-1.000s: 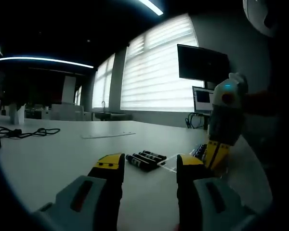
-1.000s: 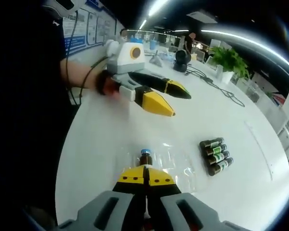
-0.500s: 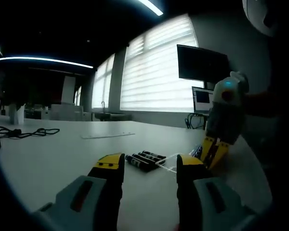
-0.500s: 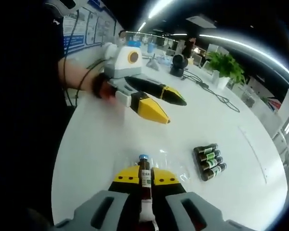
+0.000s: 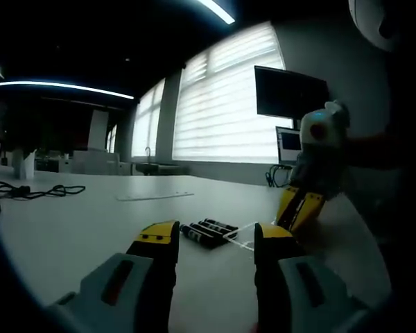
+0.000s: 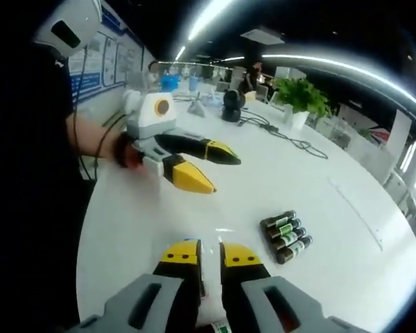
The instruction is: Grip medicine bottles put into box
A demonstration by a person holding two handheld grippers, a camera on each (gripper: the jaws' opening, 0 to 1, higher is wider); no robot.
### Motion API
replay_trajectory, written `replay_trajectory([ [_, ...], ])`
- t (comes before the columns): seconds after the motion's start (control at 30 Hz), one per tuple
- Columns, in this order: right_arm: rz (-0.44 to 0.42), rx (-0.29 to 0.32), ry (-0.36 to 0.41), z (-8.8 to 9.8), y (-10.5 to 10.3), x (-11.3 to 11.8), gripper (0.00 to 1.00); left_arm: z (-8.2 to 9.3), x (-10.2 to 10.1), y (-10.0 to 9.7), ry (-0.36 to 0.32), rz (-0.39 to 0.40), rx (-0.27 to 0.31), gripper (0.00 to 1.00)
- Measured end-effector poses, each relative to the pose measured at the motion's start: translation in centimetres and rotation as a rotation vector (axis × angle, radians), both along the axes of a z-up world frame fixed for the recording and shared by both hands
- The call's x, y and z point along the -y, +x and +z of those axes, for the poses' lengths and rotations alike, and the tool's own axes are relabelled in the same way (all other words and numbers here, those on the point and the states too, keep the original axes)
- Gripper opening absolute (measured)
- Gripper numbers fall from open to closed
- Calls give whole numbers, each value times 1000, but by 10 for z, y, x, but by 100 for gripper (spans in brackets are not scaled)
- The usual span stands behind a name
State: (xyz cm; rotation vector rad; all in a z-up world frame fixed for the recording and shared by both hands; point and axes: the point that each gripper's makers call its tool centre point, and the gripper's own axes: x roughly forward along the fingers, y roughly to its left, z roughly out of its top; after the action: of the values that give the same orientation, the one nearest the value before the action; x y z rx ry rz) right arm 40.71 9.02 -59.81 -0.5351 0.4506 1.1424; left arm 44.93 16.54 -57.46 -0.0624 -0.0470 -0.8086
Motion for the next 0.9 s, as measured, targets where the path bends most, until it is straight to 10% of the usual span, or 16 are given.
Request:
replay_trajectory([
  [0.9,-399,-198,67,4,77,25,13,5,1,-2,-28,-6,5,36],
])
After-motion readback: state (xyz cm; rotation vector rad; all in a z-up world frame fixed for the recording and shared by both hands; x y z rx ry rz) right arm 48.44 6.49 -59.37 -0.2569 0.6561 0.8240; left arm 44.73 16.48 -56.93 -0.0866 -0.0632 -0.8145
